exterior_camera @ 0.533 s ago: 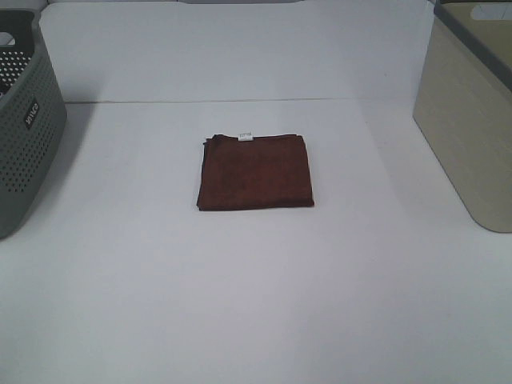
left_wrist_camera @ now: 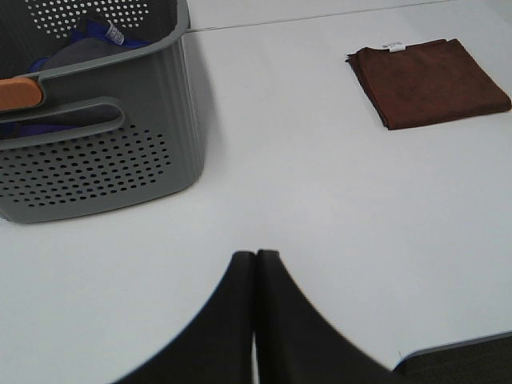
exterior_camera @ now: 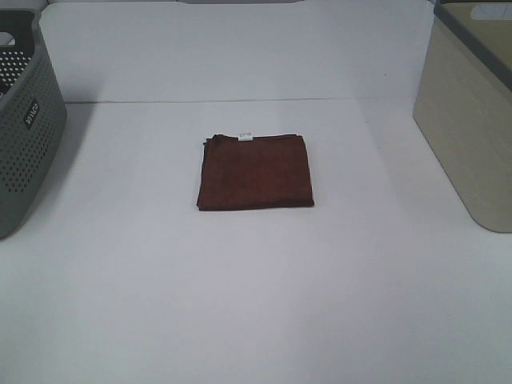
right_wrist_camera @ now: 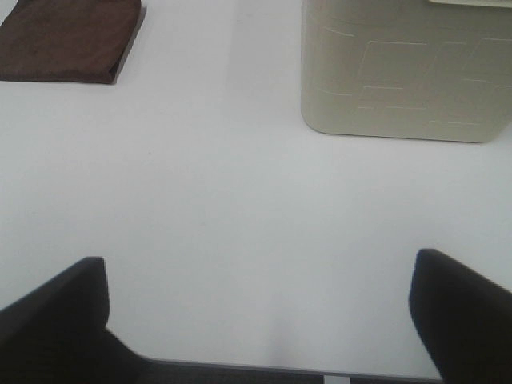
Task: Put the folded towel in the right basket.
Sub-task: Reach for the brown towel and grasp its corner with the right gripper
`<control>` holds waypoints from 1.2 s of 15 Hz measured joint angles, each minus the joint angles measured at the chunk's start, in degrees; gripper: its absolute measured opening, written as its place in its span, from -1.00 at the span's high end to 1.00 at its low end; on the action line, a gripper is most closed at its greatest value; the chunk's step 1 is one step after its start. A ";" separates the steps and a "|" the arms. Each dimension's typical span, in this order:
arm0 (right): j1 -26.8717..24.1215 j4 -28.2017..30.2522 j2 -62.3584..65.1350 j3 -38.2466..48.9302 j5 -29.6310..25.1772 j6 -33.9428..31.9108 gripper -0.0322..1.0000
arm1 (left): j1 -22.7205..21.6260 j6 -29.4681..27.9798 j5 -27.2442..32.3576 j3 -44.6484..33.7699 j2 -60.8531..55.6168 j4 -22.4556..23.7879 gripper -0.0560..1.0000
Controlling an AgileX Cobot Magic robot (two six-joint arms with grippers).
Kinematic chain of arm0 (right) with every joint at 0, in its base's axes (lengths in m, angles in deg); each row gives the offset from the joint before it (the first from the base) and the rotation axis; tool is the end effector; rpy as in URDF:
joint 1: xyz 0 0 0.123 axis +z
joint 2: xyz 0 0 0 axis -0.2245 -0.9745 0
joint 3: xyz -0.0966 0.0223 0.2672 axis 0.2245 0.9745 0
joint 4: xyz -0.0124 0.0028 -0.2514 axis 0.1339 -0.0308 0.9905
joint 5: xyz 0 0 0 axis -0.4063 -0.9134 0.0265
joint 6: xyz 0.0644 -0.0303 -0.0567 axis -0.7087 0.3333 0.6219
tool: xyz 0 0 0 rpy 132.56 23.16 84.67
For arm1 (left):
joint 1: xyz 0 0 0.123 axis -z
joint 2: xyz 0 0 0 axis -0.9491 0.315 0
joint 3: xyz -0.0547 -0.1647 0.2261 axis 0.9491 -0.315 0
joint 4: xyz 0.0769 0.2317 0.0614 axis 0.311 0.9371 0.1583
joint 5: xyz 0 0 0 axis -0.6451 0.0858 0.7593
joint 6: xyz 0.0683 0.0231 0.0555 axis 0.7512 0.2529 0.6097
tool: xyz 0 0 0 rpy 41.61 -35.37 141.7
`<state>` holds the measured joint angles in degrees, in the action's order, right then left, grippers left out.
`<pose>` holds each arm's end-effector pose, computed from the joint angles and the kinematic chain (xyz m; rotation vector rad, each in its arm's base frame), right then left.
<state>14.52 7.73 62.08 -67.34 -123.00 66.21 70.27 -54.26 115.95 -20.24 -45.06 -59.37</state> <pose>-0.0035 0.0047 0.2618 -0.1141 2.1284 0.0423 -0.0057 -0.0126 0.2781 0.1479 2.0197 -0.0719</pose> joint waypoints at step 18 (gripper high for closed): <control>0.00 -1.49 0.00 0.06 0.00 0.00 -0.96 | 0.00 0.00 0.00 0.00 0.00 0.00 0.89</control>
<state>14.52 6.24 62.08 -67.29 -123.00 66.21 70.27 -54.26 115.95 -20.24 -45.06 -59.37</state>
